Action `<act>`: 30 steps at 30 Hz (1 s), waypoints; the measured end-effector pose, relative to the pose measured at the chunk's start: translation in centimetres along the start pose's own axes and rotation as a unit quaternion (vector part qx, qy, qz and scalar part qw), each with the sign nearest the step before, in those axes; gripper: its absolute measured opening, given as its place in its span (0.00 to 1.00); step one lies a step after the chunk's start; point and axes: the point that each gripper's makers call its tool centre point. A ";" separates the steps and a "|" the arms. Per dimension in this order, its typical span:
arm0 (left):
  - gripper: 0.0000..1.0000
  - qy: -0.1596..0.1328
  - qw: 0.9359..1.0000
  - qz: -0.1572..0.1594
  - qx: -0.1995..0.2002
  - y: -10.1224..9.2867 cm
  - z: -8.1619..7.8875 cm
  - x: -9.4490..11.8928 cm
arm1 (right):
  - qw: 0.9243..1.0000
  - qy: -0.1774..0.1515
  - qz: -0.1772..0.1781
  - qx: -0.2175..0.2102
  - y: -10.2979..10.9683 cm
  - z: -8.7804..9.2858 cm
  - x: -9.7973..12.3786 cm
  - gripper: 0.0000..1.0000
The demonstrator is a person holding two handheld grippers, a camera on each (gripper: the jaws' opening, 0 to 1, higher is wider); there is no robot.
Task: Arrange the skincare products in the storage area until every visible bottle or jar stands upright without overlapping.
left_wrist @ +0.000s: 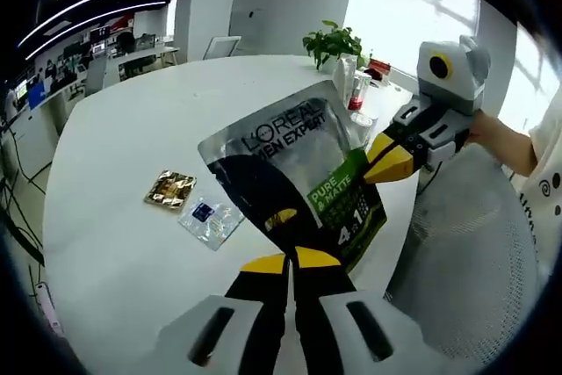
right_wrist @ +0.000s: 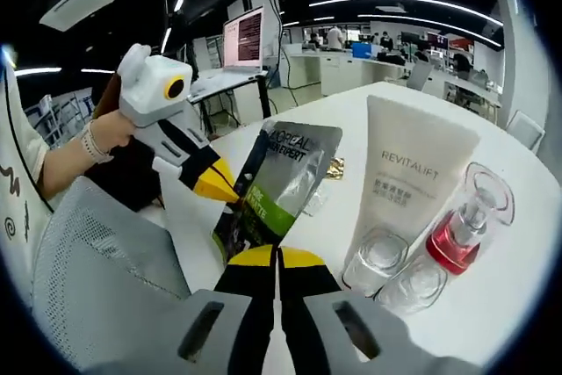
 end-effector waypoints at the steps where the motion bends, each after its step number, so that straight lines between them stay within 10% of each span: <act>1: 0.00 0.003 1.000 0.002 0.001 0.0 0.2 -0.2 | 1.000 0.004 -0.001 0.001 0.0 0.3 -0.1 0.01; 30: 0.00 0.066 0.997 0.038 0.014 0.0 3.6 -4.0 | 0.996 0.088 -0.003 0.030 -1.1 4.7 -3.7 0.02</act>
Point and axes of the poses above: the point that each gripper's makers call its tool centre point, and the gripper's own axes: x roughly backward along the fingers, y roughly to its left, z roughly out of its underside, and after that the axes turned 9 degrees about y, right-handed
